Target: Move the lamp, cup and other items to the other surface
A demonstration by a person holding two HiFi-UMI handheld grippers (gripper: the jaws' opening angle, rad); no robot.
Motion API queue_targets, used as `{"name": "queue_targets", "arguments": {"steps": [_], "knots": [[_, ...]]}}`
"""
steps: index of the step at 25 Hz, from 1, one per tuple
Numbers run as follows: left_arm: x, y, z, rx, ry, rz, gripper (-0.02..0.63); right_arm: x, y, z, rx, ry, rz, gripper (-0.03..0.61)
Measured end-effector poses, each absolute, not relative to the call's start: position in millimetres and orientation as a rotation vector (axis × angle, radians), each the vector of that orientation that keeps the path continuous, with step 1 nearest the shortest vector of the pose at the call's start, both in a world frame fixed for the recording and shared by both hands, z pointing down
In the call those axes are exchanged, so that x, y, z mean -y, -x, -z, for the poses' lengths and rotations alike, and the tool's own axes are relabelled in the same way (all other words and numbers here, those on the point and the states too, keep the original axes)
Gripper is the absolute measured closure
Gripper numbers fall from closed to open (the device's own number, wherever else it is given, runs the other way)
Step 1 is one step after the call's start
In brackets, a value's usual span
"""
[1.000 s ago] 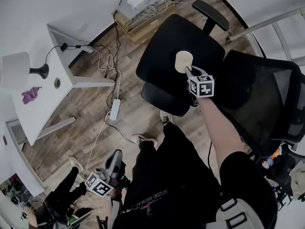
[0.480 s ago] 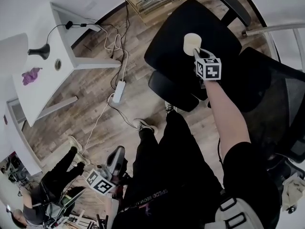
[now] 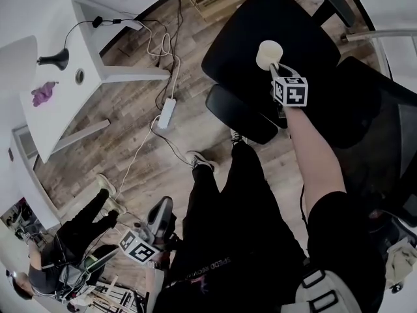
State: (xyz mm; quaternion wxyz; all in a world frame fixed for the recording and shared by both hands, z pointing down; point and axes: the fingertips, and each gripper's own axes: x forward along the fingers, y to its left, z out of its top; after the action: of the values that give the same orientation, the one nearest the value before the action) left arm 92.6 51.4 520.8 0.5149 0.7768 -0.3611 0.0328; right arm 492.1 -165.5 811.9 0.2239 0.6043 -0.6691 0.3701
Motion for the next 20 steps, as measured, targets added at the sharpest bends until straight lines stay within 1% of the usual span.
{"name": "queue_targets", "arguments": {"steps": [8,12,16,18,20], "knots": [[-45,-108,-519,0.808,-1.906,-0.07,0.618,128,-492,-830,1.788,-1.538,-1.152,0.504],[-41,-109,-516,0.803,-1.92,-0.051,0.618,119,-499,-825,1.774,-1.553,-1.182,0.508],[-37,-112,-513,0.788,-1.932,-0.015,0.618,114,-504,-811,1.77,-1.574,-1.2,0.542],[-32,-114,-513,0.777,-1.937,0.016,0.618,111,-508,-798,1.766,-1.592,-1.197,0.58],[-28,-119,-513,0.763,-1.942,0.05,0.618,107,-510,-784,1.788,-1.592,-1.191,0.581]]}}
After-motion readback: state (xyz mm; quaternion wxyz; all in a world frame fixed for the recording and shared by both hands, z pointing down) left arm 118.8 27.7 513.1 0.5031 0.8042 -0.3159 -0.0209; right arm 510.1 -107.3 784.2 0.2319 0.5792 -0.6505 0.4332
